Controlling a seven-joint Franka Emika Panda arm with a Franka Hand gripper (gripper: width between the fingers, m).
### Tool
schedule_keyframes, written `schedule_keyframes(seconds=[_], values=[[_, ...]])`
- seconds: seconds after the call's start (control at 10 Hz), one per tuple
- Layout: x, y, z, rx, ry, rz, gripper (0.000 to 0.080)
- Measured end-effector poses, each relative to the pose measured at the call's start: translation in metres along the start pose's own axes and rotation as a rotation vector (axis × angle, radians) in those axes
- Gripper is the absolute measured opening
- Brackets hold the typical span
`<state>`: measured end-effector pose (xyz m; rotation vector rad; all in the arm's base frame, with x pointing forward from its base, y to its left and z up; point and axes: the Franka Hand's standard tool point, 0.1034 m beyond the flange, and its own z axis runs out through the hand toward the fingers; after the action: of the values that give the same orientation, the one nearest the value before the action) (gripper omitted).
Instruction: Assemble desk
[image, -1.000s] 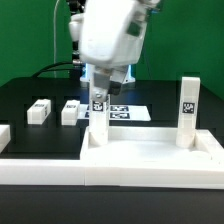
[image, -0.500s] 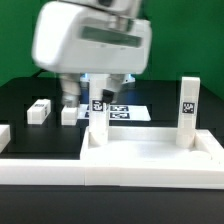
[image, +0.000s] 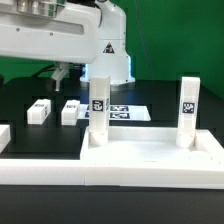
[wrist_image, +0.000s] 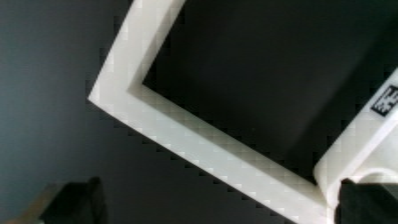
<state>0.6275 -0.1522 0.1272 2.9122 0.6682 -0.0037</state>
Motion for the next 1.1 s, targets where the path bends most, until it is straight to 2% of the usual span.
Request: schedule_keyframes(seconds=[0.3, 0.4, 0.5, 0.6, 0.8, 1.1], values=[[0.0, -0.001, 0.0, 0.008, 0.002, 0.171, 0.0649], [-0.011, 0.004, 0.002, 0.067, 0.013, 0.293, 0.0649], [-0.036, 0.017, 0.007, 0.152, 0.014, 0.446, 0.0649], [-0.056, 0.021, 0.015, 0.183, 0.003, 0.548, 0.0649], [-0.077, 0.012, 0.026, 0.251, -0.024, 0.729, 0.0649], [-0.074, 0.01, 0.025, 0.252, -0.037, 0.801, 0.0649]])
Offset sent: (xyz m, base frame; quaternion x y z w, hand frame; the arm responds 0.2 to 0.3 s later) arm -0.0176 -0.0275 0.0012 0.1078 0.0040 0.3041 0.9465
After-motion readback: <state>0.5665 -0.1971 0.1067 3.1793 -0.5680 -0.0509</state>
